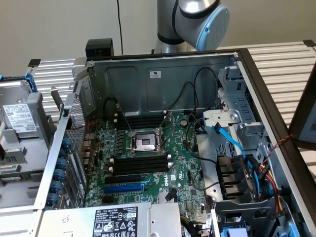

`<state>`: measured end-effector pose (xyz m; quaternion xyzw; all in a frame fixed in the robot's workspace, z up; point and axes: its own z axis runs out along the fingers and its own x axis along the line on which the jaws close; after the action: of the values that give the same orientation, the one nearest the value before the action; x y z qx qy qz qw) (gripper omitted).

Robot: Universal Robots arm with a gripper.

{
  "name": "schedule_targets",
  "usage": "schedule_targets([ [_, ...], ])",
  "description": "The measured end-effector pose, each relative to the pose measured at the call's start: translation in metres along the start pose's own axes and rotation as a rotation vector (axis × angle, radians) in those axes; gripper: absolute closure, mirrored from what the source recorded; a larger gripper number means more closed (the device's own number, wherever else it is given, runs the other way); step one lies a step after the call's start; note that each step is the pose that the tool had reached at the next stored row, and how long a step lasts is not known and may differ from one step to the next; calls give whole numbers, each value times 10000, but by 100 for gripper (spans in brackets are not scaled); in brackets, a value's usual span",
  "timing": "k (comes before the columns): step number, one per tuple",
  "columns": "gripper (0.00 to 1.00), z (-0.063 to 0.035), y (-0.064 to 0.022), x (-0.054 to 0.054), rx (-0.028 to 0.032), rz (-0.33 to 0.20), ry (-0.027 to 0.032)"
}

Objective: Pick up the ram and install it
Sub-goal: 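Pick up the ram and move it above insertion slot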

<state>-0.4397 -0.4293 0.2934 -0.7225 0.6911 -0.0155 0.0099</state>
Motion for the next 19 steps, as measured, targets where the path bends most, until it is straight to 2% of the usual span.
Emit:
schedule_targets([
  [11, 87, -495, -16, 65, -34, 0, -6],
  [19, 87, -776, -23, 130, -59, 0, -46],
])
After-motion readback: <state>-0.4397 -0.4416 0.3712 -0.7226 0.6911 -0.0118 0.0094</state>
